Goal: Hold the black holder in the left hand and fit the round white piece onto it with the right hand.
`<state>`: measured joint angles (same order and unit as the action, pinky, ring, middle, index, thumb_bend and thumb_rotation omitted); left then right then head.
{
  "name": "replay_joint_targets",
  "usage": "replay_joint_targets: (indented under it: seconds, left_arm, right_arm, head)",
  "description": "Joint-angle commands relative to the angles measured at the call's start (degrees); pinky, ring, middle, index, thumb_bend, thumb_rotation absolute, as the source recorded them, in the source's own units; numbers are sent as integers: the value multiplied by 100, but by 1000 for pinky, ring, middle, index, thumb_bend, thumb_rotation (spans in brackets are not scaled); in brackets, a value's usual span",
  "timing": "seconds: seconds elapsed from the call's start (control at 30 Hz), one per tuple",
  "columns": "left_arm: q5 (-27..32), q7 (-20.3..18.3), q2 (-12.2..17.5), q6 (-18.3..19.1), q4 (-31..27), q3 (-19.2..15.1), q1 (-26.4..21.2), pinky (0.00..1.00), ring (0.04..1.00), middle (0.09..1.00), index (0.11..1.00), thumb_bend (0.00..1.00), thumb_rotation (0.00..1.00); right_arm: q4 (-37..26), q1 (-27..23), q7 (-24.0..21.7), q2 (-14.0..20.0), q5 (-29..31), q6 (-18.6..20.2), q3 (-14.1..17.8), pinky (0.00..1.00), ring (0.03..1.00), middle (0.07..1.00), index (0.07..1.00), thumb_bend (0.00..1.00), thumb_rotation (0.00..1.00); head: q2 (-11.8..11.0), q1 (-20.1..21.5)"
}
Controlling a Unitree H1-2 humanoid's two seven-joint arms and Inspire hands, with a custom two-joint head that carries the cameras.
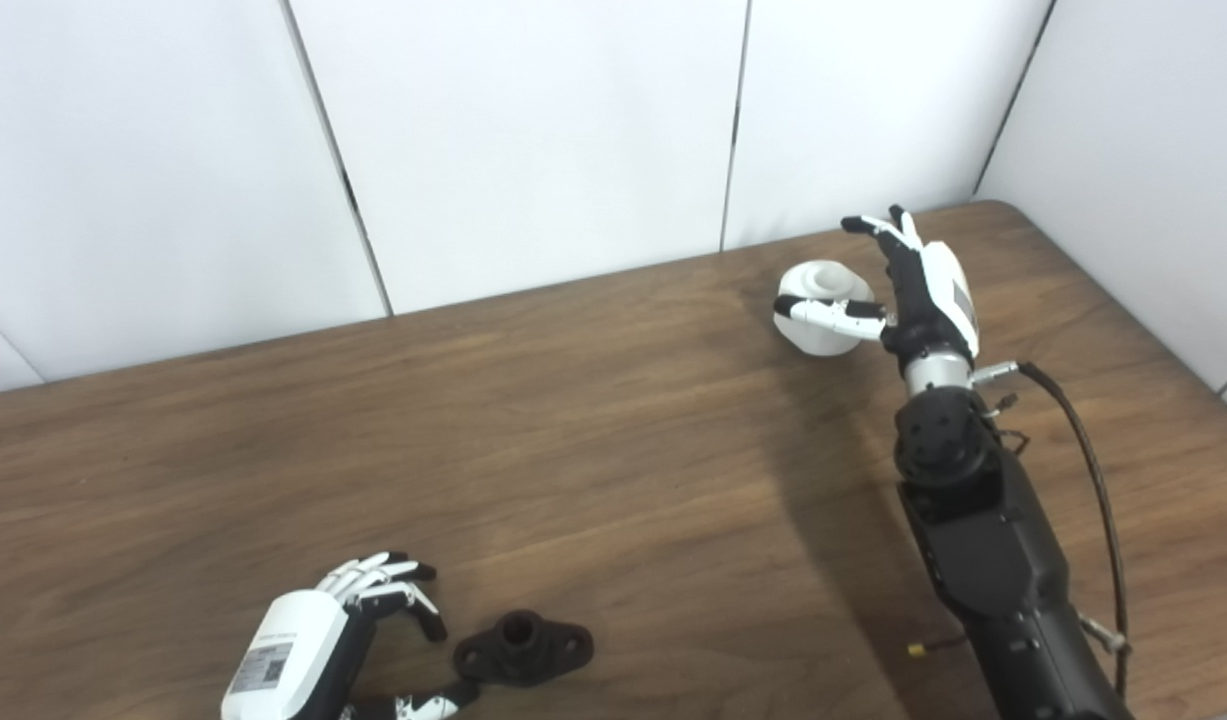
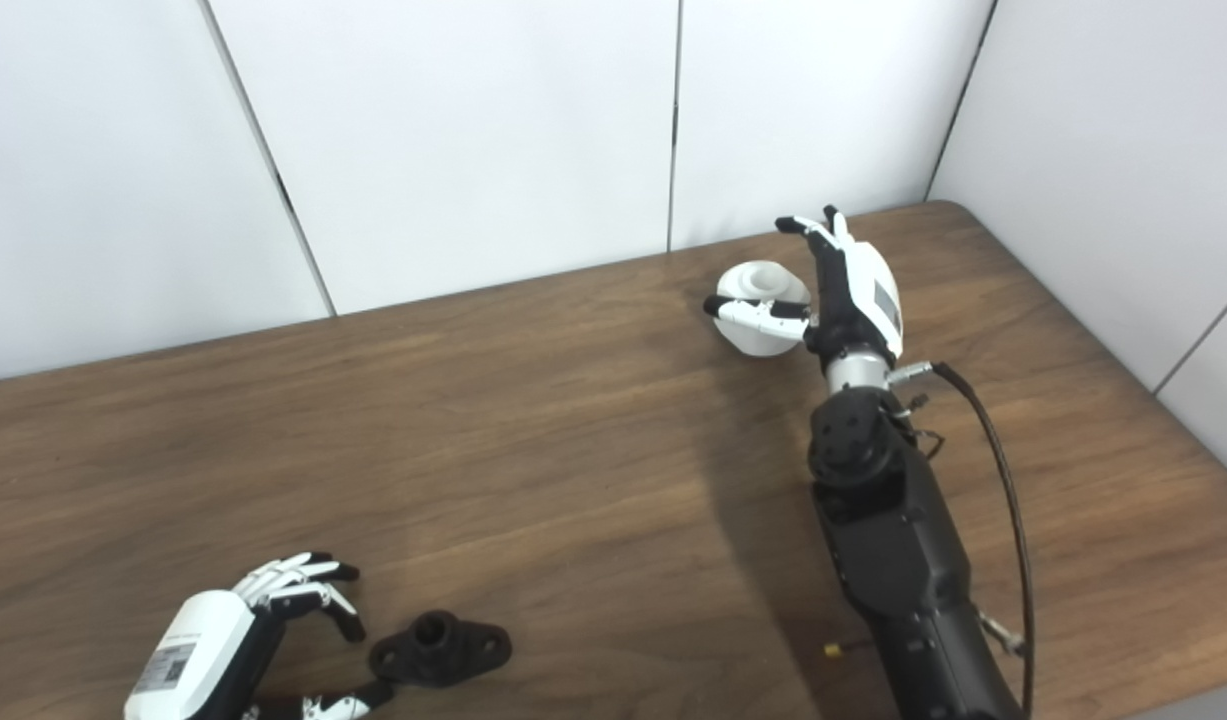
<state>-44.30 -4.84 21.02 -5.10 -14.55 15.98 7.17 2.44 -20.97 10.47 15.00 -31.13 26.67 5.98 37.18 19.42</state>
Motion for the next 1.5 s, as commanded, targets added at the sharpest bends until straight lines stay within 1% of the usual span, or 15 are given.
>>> replay_joint_targets:
  seconds: [0.0,0.2,0.33,0.53,0.6,0.87,1.1,1.23,1.47]
  left_arm:
    - [-84,-292,214,256,296,-62,225,859,865,786,487,518,44]
    - [-42,-231,205,176,334,-67,220,852,860,782,487,518,44]
    - [-64,-308,198,266,274,-80,218,857,866,788,487,519,44]
    - [-80,-288,205,261,262,-96,222,848,863,785,487,519,44]
    - [-80,-342,202,306,220,-98,222,849,865,787,487,519,44]
    - [-66,-344,168,314,196,-125,216,847,861,784,487,519,44]
    - [-20,-346,160,316,147,-163,238,843,855,779,487,519,43]
    - [-10,-362,164,304,132,-170,244,844,858,779,487,519,43]
    - [-20,-363,153,296,129,-175,239,836,854,776,486,519,43]
  right_arm:
    - [-40,-321,96,112,-213,14,80,850,982,987,810,912,361]
    - [249,-451,24,94,-363,22,194,850,977,974,807,914,332]
    - [401,-477,-8,142,-294,22,168,846,969,966,807,914,316]
    - [583,-496,-16,135,-308,21,197,824,965,965,807,922,325]
    - [612,-488,-24,124,-342,20,208,829,967,964,808,922,328]
    - [750,-429,57,178,-203,-3,95,839,963,950,797,927,334]
    - [780,-366,51,190,-182,-5,5,841,961,949,799,913,346]
    - [783,-349,89,198,-178,-14,-21,837,953,935,768,904,337]
    - [819,-340,260,230,-65,-178,-21,834,952,919,704,903,299]
  head:
    - [6,9]
    - [6,-9]
    - [10,-21]
    - [18,-9]
    - [34,4]
    - [40,-24]
    - [51,-3]
    - [63,-10]
    - [61,-17]
